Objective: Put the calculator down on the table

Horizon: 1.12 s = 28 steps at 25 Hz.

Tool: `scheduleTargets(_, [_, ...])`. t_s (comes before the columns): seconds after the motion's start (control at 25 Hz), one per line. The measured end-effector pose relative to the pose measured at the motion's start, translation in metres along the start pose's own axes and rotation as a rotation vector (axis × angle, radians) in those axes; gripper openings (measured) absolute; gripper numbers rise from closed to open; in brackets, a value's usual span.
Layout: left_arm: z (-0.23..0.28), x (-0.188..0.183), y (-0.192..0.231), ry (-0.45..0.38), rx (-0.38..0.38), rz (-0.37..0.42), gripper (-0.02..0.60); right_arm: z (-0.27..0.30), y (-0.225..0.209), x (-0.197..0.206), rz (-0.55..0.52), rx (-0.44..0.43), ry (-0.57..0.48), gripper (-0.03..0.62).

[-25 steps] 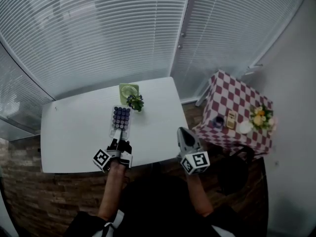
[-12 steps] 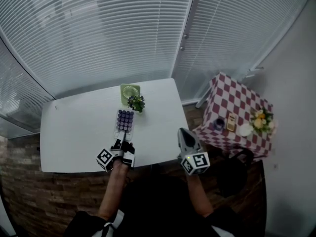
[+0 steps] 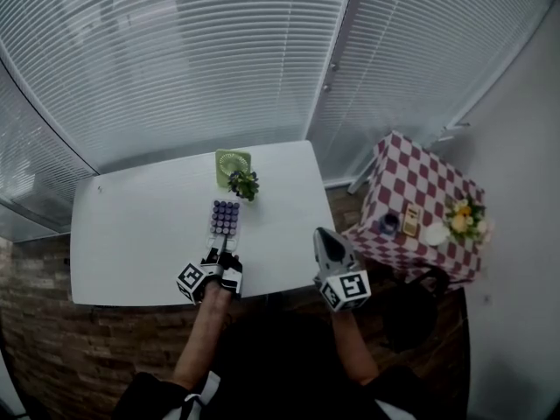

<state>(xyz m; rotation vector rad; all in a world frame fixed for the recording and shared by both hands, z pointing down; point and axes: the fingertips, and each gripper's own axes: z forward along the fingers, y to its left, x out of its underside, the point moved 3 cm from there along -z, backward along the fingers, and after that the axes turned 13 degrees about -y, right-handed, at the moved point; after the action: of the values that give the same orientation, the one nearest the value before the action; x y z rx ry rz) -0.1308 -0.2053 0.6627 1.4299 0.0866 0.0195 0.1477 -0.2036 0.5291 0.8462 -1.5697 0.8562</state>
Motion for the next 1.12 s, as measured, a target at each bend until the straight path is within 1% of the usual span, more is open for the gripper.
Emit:
scheduleTargets(0.12, [0.006,0.003,0.018,0.005,-0.034,-0.007,0.101,0.002,-0.001,0.0,-0.022,-0.001,0.007,0.006])
scheduleTargets(0.28, [0.015,0.007,0.044,0.019,-0.12,0.008,0.101,0.0,-0.012,0.003,-0.002,0.023,0.007,0.006])
scheduleTargets(0.44, [0.023,0.005,0.062,0.025,-0.123,-0.021,0.101,-0.005,-0.013,0.01,0.018,0.038,0.012,0.006])
scheduleTargets(0.48, [0.024,0.004,0.067,0.026,-0.132,-0.012,0.101,-0.005,-0.012,0.01,0.018,0.037,0.012,0.006])
scheduleTargets(0.6, [0.029,0.003,0.077,0.037,-0.161,0.053,0.101,-0.004,-0.012,0.007,0.017,0.039,0.011,0.006])
scheduleTargets(0.68, [0.031,0.002,0.086,0.043,-0.184,0.074,0.101,-0.003,-0.012,0.005,0.014,0.041,0.012,0.007])
scheduleTargets(0.8, [0.035,0.005,0.106,0.073,-0.228,0.1,0.101,-0.005,-0.015,0.008,0.011,0.044,0.019,0.006])
scheduleTargets(0.92, [0.036,0.009,0.125,0.081,-0.259,0.05,0.101,-0.007,-0.014,0.009,0.016,0.051,0.021,0.006])
scheduleTargets(1.04, [0.036,0.012,0.139,0.101,-0.286,0.046,0.101,-0.009,-0.012,0.009,0.014,0.059,0.022,0.006])
scheduleTargets(1.12, [0.036,0.013,0.146,0.105,-0.297,0.017,0.101,-0.011,-0.013,0.008,0.011,0.067,0.022,0.006])
